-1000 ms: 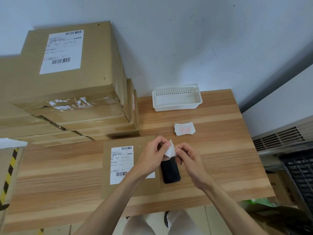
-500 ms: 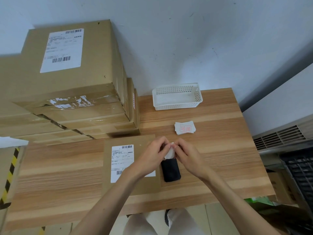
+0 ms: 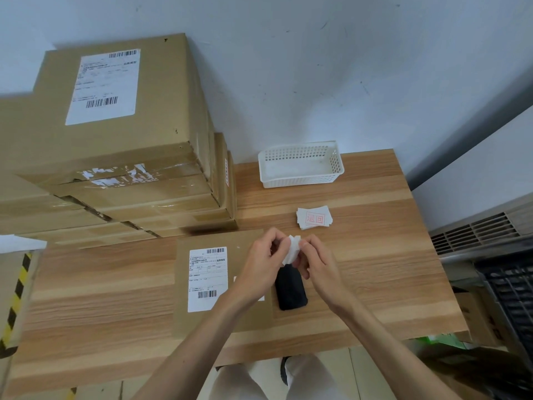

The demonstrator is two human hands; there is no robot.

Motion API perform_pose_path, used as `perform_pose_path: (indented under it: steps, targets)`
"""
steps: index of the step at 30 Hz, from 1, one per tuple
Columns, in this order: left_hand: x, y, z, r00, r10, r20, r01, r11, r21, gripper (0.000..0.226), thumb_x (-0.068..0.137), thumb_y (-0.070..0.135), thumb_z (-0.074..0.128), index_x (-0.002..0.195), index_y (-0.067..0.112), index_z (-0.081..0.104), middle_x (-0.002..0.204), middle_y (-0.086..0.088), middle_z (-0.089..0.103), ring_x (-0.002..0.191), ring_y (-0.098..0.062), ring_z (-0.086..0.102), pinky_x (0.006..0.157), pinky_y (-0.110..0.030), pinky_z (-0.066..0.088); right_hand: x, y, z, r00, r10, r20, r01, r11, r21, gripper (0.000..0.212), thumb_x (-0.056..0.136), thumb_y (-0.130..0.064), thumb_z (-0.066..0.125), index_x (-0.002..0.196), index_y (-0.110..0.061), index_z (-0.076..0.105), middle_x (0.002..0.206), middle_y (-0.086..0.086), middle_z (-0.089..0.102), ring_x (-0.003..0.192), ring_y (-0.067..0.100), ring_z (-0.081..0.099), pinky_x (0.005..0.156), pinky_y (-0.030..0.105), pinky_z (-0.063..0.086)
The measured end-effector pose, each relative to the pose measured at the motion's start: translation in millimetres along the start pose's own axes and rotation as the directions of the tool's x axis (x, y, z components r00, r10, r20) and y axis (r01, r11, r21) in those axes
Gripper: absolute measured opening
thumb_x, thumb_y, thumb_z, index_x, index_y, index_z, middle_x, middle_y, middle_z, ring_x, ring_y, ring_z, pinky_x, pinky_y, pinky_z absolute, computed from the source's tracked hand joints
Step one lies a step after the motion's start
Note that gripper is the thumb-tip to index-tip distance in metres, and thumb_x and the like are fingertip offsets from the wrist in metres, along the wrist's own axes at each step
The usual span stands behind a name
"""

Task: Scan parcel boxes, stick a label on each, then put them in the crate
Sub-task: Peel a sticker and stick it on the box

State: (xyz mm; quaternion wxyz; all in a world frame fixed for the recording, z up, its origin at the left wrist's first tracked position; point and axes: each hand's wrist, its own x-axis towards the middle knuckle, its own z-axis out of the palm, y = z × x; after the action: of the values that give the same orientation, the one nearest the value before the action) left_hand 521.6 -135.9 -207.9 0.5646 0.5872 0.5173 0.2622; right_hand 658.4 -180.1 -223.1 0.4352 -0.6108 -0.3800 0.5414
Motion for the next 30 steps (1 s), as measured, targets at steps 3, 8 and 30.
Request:
perform_pose_path:
  steps: [3,8,30]
  targets:
    - [0.9,-0.6,0.5,1.0,0.024,0.018,-0.024,1.0,0.019,0.022,0.104,0.022,0.056,0.086,0.011,0.059,0.071,0.009,0.054,0.064,-0.001,0.044,0.06,-0.015,0.037,2.6,1.9,1.3,0.998,-0.025,0.065,0.029,0.998,-0.056,0.031,0.109,-0.023,0.043,0.084,-0.006,0.049,0.068,-0.004,0.048,0.06,0.007,0.042,0.056,0.02,0.037]
    - [-0.6,-4.6,4.6,0.999,0.027,-0.034,-0.026,0.999,0.025,0.02,0.105,0.02,0.054,0.089,0.009,0.059,0.065,0.017,0.052,0.061,0.0,0.043,0.06,-0.014,0.037,2.8,6.4,3.2,1.0,-0.026,0.005,0.026,1.0,-0.001,0.031,0.108,-0.011,0.043,0.078,-0.008,0.048,0.068,-0.002,0.046,0.066,0.016,0.041,0.06,0.033,0.037]
    - [7.5,-16.8,6.6,0.988,-0.103,-0.113,0.09,0.99,-0.113,0.019,0.104,0.025,0.057,0.092,0.014,0.066,0.075,0.005,0.061,0.065,-0.008,0.047,0.061,-0.022,0.04,3.9,6.7,3.4,0.997,0.056,-0.052,-0.051,0.995,0.086,0.031,0.109,-0.012,0.042,0.079,-0.008,0.047,0.063,-0.007,0.044,0.059,0.006,0.04,0.053,0.017,0.037]
